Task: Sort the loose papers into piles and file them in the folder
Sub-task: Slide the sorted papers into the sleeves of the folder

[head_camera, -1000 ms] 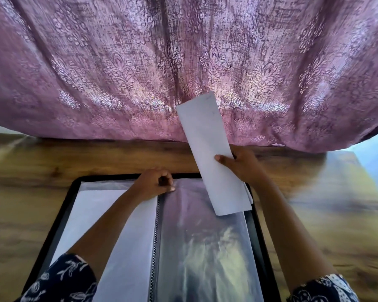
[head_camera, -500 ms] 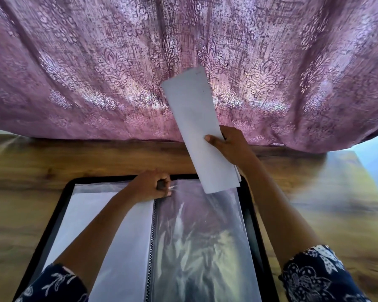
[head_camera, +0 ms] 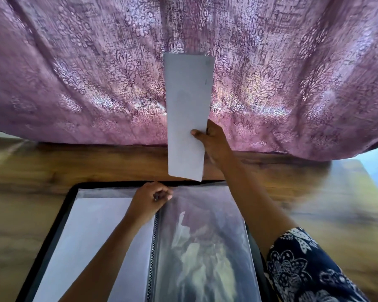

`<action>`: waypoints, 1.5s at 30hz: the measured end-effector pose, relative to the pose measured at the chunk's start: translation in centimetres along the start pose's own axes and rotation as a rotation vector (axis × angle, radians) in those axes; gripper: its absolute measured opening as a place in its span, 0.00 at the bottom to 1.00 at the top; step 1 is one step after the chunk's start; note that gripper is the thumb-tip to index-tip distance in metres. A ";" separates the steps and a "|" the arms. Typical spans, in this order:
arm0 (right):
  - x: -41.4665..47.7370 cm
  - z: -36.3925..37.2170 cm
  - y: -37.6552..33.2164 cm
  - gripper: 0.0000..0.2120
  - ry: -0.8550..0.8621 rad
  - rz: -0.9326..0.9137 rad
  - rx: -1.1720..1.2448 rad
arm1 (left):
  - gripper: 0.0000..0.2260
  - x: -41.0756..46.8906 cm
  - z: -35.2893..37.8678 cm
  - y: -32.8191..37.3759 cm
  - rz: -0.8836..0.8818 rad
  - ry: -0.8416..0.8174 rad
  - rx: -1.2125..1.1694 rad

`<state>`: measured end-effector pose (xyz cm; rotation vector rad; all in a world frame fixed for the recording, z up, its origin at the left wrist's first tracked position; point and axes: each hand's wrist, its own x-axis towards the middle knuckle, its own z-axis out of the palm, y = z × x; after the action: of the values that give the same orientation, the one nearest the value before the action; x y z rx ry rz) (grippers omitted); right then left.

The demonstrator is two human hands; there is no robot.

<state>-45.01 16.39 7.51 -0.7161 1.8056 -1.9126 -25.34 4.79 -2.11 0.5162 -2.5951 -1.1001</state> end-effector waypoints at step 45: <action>-5.9 -8.3 5.2 0.18 -0.047 0.523 -0.441 | 0.24 6.6 -2.6 -0.8 -0.364 -0.230 0.346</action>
<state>-45.80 26.10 1.56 -0.3558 2.1448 -1.1713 -30.06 -0.17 -0.19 1.0284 -2.9954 -0.8467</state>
